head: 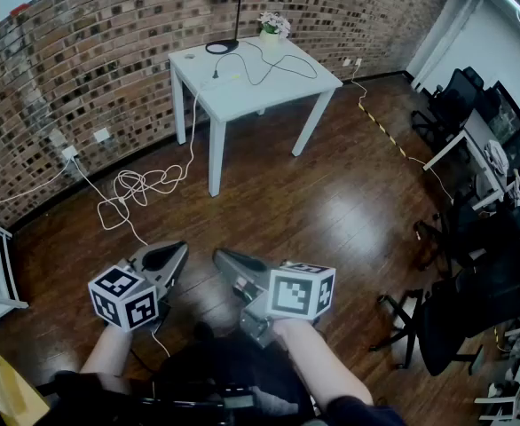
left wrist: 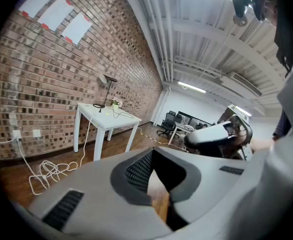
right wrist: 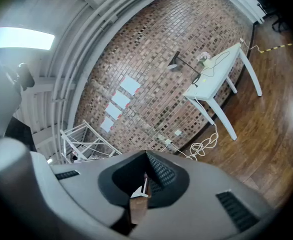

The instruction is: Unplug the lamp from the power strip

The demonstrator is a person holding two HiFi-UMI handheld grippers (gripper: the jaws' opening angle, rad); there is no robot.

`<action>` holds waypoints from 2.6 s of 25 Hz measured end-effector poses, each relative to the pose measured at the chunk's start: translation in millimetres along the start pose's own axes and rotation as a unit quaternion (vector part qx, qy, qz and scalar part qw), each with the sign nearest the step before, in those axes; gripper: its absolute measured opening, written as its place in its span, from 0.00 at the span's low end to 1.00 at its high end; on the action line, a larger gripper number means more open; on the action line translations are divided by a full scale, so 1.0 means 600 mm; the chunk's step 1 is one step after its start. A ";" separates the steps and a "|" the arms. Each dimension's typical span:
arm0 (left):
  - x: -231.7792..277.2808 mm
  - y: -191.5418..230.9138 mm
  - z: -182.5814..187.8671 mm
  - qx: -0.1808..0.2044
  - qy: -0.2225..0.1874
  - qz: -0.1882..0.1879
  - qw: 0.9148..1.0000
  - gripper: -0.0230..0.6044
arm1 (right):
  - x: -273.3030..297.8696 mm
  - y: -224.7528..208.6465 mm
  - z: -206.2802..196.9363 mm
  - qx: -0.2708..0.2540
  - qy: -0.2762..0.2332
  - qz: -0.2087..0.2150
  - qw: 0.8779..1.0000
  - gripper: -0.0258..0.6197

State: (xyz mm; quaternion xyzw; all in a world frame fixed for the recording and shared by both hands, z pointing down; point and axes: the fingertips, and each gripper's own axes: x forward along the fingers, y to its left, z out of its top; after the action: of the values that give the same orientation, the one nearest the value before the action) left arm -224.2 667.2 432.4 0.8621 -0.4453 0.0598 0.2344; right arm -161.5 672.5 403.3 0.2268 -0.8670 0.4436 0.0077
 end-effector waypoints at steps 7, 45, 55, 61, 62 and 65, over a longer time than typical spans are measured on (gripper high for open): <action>0.052 0.017 0.020 0.019 0.007 0.008 1.000 0.02 | 0.010 -0.060 0.058 -0.005 -0.011 -0.015 1.000 0.02; 0.488 -0.063 0.133 0.082 0.056 -0.007 0.995 0.02 | -0.143 -0.337 0.327 -0.118 0.039 0.003 0.992 0.02; 0.532 0.012 0.178 0.069 0.046 -0.038 0.996 0.02 | -0.073 -0.356 0.378 -0.122 0.040 -0.014 0.992 0.02; 0.536 0.105 0.210 0.060 0.046 -0.046 0.996 0.02 | 0.008 -0.372 0.449 -0.113 -0.020 -0.053 0.992 0.02; 0.536 0.121 0.217 0.061 0.046 -0.048 0.996 0.02 | 0.024 -0.369 0.458 -0.115 -0.023 -0.051 0.992 0.02; 0.537 0.164 0.247 0.059 0.031 -0.060 0.996 0.02 | 0.075 -0.353 0.470 -0.143 -0.010 -0.042 0.989 0.02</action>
State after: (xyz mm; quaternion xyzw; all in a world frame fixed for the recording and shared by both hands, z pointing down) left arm -125.8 312.5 436.7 0.8973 -0.3808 0.0989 0.2000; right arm -64.4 330.7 404.3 0.2637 -0.9114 0.3119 0.0504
